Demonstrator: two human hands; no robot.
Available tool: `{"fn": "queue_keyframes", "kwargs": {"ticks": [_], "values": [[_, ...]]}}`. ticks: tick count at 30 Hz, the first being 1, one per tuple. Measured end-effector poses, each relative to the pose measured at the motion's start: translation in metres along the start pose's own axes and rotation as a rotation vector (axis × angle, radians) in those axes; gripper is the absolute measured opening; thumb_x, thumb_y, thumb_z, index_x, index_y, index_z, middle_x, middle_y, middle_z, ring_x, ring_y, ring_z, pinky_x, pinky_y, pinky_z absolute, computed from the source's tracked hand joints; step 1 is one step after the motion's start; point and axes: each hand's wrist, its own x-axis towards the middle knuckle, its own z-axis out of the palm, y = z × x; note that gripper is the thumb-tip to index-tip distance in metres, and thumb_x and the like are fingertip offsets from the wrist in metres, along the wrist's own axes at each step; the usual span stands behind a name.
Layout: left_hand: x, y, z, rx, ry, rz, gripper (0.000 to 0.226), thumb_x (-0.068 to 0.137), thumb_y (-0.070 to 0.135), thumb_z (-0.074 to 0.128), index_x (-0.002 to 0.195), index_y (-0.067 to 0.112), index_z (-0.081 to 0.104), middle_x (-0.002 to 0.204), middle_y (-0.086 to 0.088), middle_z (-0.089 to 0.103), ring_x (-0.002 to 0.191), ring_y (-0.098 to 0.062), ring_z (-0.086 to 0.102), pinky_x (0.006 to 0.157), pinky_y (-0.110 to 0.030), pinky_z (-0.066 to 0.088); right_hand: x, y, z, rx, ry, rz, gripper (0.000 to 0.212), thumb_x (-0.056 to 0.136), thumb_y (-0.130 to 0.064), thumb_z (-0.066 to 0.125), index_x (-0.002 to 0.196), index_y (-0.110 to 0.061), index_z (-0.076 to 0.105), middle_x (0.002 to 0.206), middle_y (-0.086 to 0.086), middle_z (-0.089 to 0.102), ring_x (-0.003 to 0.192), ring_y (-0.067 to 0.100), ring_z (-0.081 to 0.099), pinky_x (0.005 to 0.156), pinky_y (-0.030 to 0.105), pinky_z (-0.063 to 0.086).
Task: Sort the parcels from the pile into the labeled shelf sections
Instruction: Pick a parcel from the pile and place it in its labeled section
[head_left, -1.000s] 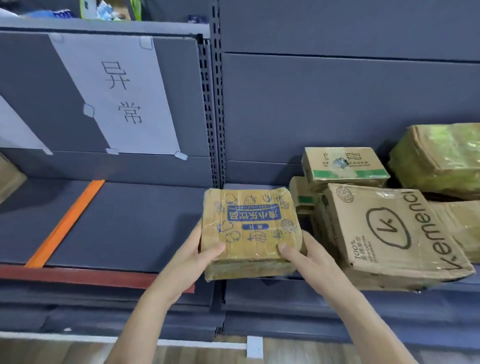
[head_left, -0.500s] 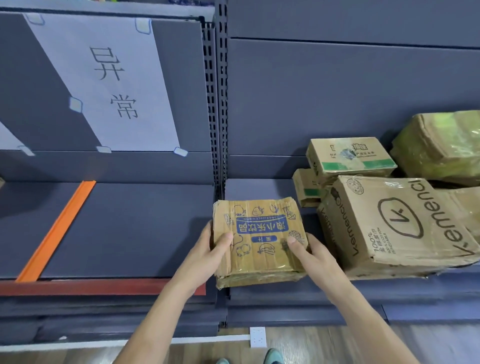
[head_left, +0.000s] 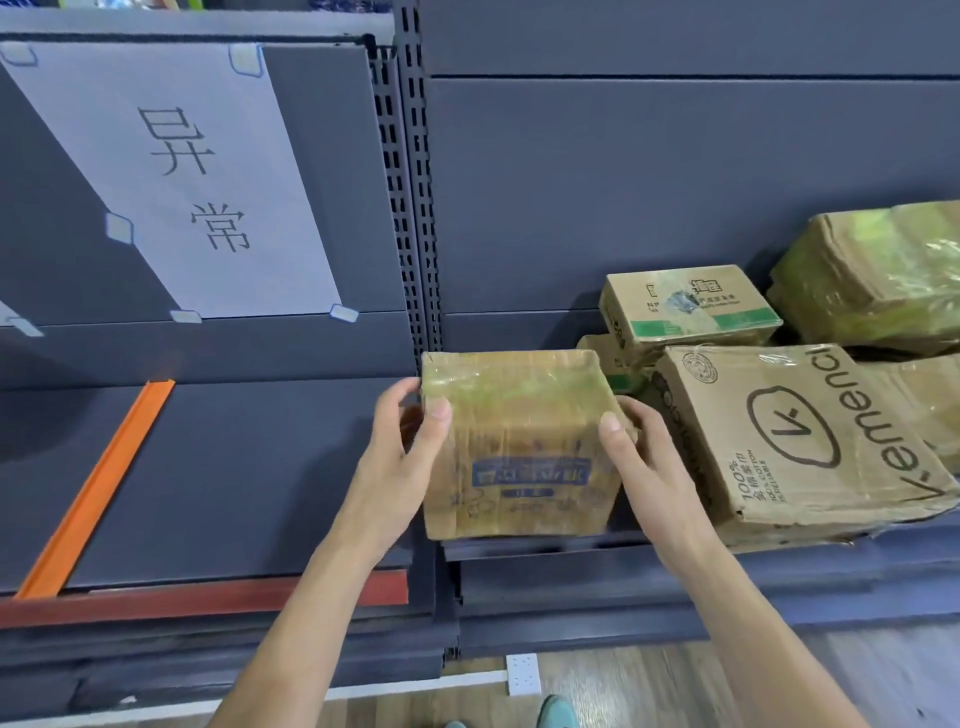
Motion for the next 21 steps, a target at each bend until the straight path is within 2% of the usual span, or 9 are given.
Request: {"fn": "queue_keyframes", "kwargs": {"ticks": [2, 4, 6, 9, 10, 12, 16, 18, 21], "values": [[-0.003, -0.002, 0.003, 0.009, 0.005, -0.024, 0.087, 0.07, 0.101, 0.036, 0.145, 0.058, 0.033, 0.142, 0.031, 0.049, 0.13, 0.009, 0.045, 0.103, -0.03, 0.037, -0.005, 0.001, 0.002, 0.021, -0.023, -0.01, 0.068, 0.077, -0.085, 0.045, 0.136, -0.05, 0.047, 0.114, -0.045, 0.058, 0.106, -0.025, 0.052, 0.081, 0.013, 0.041], [-0.004, -0.007, 0.007, 0.054, 0.017, -0.053, 0.085, 0.077, 0.095, 0.037, 0.149, 0.05, 0.037, 0.141, 0.028, 0.048, 0.13, 0.005, 0.047, 0.106, -0.033, 0.04, -0.008, 0.003, 0.004, -0.005, -0.062, 0.012, 0.054, 0.082, -0.084, 0.045, 0.129, -0.059, 0.049, 0.113, -0.049, 0.057, 0.106, -0.029, 0.049, 0.081, 0.01, 0.04], [-0.003, -0.009, 0.01, 0.114, 0.008, -0.102, 0.07, 0.088, 0.084, 0.04, 0.146, 0.045, 0.043, 0.139, 0.026, 0.049, 0.132, -0.002, 0.048, 0.109, -0.037, 0.041, -0.006, 0.001, 0.007, -0.073, -0.113, 0.001, 0.017, 0.095, -0.069, 0.047, 0.111, -0.07, 0.053, 0.107, -0.047, 0.061, 0.102, -0.027, 0.053, 0.078, 0.005, 0.043], [0.0, -0.01, 0.012, 0.169, -0.05, -0.156, 0.031, 0.095, 0.074, 0.04, 0.115, 0.056, 0.054, 0.122, 0.028, 0.052, 0.126, -0.002, 0.048, 0.101, -0.035, 0.039, 0.003, -0.001, 0.006, -0.129, -0.143, 0.025, 0.012, 0.101, -0.056, 0.048, 0.107, -0.058, 0.058, 0.1, -0.038, 0.067, 0.097, -0.016, 0.06, 0.077, 0.013, 0.042], [0.001, -0.009, 0.011, 0.168, -0.06, -0.148, 0.025, 0.096, 0.072, 0.041, 0.111, 0.056, 0.054, 0.122, 0.027, 0.054, 0.125, -0.001, 0.05, 0.1, -0.034, 0.039, 0.006, -0.001, 0.005, -0.135, -0.14, 0.038, 0.014, 0.1, -0.054, 0.051, 0.111, -0.052, 0.06, 0.1, -0.034, 0.069, 0.098, -0.01, 0.062, 0.078, 0.015, 0.043], [0.001, -0.006, 0.007, 0.121, -0.063, -0.105, 0.032, 0.094, 0.074, 0.044, 0.12, 0.058, 0.055, 0.126, 0.026, 0.059, 0.123, 0.006, 0.053, 0.1, -0.032, 0.043, 0.007, -0.003, 0.001, -0.136, -0.124, 0.043, 0.03, 0.096, -0.052, 0.059, 0.126, -0.045, 0.057, 0.108, -0.025, 0.07, 0.101, -0.005, 0.064, 0.079, 0.016, 0.045], [-0.006, 0.0, -0.001, -0.003, 0.038, -0.088, 0.051, 0.078, 0.096, 0.033, 0.115, 0.065, 0.048, 0.113, 0.043, 0.059, 0.102, 0.027, 0.051, 0.086, -0.019, 0.038, 0.001, -0.003, -0.003, -0.078, -0.044, 0.031, 0.066, 0.076, -0.078, 0.059, 0.131, -0.043, 0.05, 0.114, -0.026, 0.068, 0.102, -0.012, 0.062, 0.076, 0.016, 0.049], [-0.009, -0.005, 0.001, 0.011, 0.047, -0.134, 0.05, 0.076, 0.098, 0.027, 0.11, 0.066, 0.044, 0.109, 0.042, 0.058, 0.1, 0.027, 0.049, 0.085, -0.021, 0.035, -0.003, 0.003, 0.001, -0.102, -0.048, 0.06, 0.072, 0.074, -0.089, 0.049, 0.13, -0.044, 0.048, 0.114, -0.029, 0.065, 0.101, -0.022, 0.055, 0.078, 0.015, 0.042], [-0.013, -0.024, 0.012, 0.08, 0.005, -0.184, 0.056, 0.089, 0.086, 0.032, 0.133, 0.052, 0.04, 0.124, 0.033, 0.052, 0.114, 0.008, 0.051, 0.093, -0.03, 0.038, -0.006, 0.021, 0.012, -0.097, -0.071, 0.134, 0.068, 0.087, -0.083, 0.042, 0.136, -0.037, 0.048, 0.114, -0.031, 0.06, 0.099, -0.026, 0.052, 0.076, 0.012, 0.038]]}}
